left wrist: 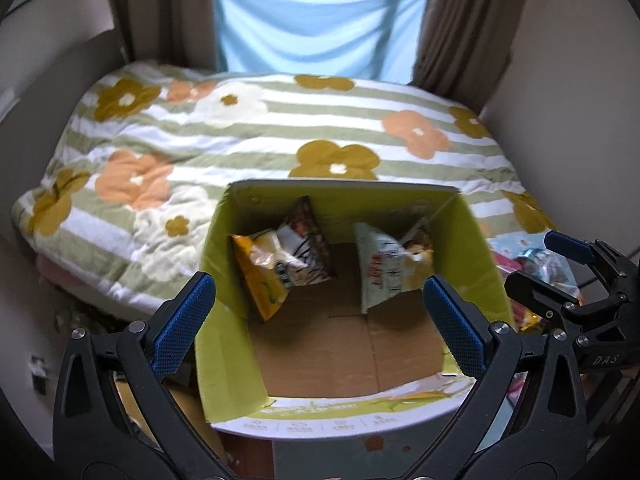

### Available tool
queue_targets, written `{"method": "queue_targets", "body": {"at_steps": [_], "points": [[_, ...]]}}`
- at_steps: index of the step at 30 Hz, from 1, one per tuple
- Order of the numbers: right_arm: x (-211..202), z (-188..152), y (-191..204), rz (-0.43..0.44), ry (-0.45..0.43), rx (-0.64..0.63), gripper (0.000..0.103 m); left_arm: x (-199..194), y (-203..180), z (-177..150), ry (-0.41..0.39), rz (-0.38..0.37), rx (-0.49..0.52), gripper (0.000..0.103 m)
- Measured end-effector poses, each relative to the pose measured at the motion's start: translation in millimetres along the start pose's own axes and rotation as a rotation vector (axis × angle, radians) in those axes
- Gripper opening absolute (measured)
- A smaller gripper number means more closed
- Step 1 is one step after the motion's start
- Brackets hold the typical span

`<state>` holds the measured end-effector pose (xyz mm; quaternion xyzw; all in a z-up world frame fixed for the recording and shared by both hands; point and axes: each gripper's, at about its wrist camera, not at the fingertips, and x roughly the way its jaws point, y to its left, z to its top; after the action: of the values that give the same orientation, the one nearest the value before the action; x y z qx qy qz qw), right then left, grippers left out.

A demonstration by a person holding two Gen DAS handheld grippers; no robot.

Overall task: Organize snacks
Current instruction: 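Withdraw both tools from the box back toward the snack pile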

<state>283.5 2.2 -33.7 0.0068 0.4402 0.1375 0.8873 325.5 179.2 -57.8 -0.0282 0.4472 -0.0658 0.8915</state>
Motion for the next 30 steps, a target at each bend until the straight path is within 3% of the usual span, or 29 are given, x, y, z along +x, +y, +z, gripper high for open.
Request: {"method": "queue_targets", "body": {"at_steps": [12, 21, 30], "points": [[-68.3, -39.8, -62.1, -0.113, -0.05, 0.103, 0.103, -19.7, -75.1, -16.5, -0.02, -0.111, 0.079, 0.103], [-110.9, -80.8, -153.3, -0.166, -0.043, 0.183, 0.103, -15.6, -179.6, -38.5, -0.005, -0.154, 0.096, 0.103], [-117.2, -121.1, -234.0, -0.144, 0.032, 0.241, 0.103, 17.8, -284.9, -56.1, 0.038, -0.123, 0.127, 0.103]]}}
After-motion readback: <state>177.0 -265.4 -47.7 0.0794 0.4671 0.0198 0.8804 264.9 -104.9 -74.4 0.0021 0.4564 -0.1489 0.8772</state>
